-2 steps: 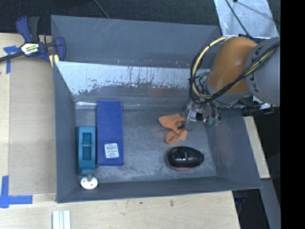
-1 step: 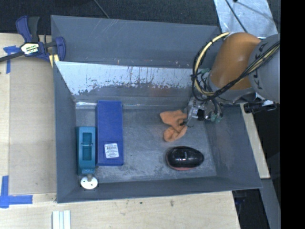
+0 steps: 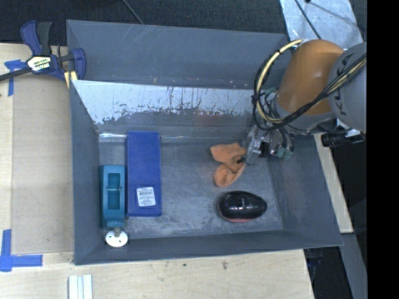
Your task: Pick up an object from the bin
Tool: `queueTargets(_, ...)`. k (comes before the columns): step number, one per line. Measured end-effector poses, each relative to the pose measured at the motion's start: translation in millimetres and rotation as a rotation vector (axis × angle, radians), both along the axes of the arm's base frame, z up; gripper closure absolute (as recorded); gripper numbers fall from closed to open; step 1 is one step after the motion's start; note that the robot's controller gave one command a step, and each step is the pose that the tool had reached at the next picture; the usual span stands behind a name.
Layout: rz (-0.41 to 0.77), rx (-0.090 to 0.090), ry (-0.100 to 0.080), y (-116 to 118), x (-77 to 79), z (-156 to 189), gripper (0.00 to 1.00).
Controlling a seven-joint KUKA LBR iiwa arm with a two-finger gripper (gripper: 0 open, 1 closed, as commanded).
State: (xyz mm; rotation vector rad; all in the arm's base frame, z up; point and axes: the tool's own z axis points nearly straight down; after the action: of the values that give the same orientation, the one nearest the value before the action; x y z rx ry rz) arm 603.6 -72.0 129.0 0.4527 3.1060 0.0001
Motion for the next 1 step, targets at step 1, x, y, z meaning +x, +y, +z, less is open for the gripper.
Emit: queueTargets(1,0.000,0.000,0.000,-0.2,0.1,15.0,1.00)
